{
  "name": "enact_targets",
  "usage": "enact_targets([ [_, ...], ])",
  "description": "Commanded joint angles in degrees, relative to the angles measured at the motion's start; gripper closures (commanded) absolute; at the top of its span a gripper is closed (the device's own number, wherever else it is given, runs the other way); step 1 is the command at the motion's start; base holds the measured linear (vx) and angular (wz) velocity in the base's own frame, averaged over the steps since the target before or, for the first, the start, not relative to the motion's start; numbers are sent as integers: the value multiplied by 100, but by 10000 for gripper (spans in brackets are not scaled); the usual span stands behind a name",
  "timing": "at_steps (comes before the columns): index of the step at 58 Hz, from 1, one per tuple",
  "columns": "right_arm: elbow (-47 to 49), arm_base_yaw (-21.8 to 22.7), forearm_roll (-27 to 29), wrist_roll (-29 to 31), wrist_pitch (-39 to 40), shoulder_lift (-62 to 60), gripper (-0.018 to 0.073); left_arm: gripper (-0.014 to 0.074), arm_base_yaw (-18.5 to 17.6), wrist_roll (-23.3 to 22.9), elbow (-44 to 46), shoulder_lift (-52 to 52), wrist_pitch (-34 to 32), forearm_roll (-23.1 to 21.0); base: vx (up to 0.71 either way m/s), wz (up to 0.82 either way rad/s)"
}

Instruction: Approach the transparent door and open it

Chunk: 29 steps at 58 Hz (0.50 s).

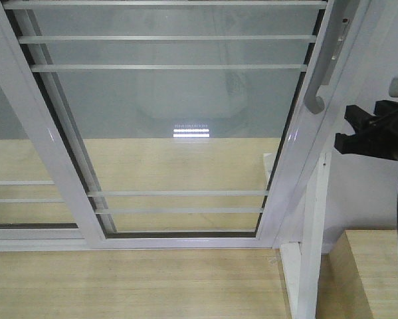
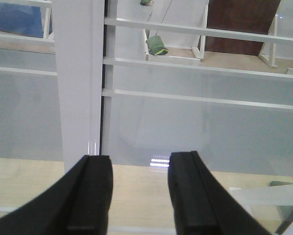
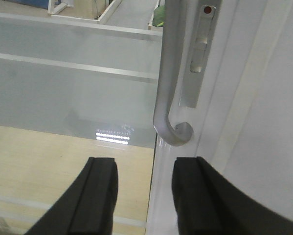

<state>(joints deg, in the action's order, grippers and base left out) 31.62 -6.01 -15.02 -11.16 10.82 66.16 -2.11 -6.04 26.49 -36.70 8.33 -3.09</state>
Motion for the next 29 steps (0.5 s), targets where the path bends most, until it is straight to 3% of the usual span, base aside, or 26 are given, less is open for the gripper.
enact_targets([
  [1, 446, -5, 1, 46, 987, 395, 197, 185, -30, 11, 199, -29, -438, -59, 0, 0],
  [9, 1088, -5, -4, 140, 1056, 1124, 197, 185, -30, 11, 199, -29, -438, -59, 0, 0],
  [20, 1874, -5, 94, 754, 1146, 1955, 197, 188, -30, 11, 199, -29, -329, -59, 0, 0],
  [29, 2378, 16, 1304, 1252, 1181, 2427, 197, 187, -30, 11, 199, -29, -31, -59, 0, 0],
])
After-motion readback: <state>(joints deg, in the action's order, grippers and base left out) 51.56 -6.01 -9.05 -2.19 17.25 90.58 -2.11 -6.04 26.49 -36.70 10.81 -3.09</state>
